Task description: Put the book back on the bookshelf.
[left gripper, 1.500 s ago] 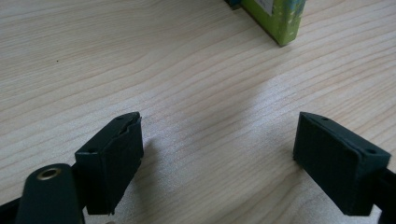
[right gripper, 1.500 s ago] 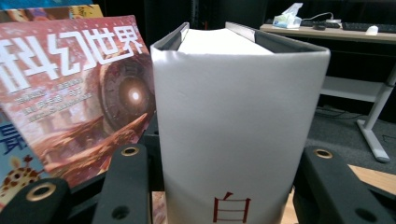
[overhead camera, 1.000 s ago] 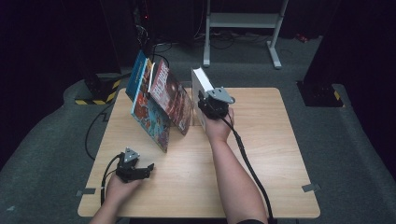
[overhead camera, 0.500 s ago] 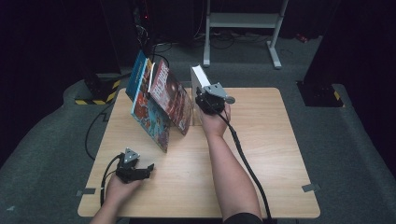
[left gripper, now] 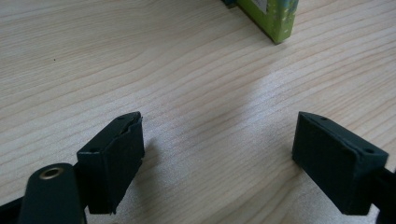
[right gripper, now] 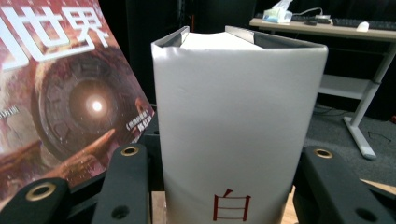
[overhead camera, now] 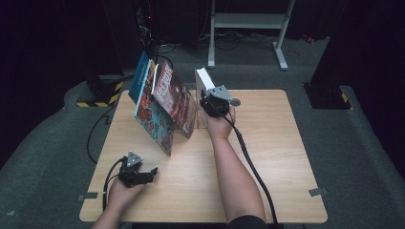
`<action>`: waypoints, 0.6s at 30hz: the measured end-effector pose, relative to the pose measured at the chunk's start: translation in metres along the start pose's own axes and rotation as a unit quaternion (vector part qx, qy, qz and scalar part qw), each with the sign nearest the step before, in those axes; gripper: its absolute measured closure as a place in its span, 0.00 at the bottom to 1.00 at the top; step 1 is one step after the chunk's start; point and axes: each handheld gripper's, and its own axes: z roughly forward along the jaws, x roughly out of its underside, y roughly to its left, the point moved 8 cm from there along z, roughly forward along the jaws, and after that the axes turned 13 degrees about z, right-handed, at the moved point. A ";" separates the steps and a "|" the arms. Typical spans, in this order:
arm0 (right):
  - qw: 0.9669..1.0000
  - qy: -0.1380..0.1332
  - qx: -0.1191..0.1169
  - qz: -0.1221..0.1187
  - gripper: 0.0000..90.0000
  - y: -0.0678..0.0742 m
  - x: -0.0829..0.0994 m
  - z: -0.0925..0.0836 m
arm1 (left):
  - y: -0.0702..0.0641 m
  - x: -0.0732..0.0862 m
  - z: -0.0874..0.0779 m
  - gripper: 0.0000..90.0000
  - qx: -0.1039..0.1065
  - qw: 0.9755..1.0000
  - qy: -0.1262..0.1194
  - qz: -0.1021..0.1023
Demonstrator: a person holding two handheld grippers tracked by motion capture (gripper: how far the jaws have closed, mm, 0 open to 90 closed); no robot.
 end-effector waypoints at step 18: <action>1.000 0.019 0.003 0.006 0.58 -0.006 0.017 -0.016 | -0.001 0.000 -0.001 0.19 -0.001 1.000 0.000 -0.001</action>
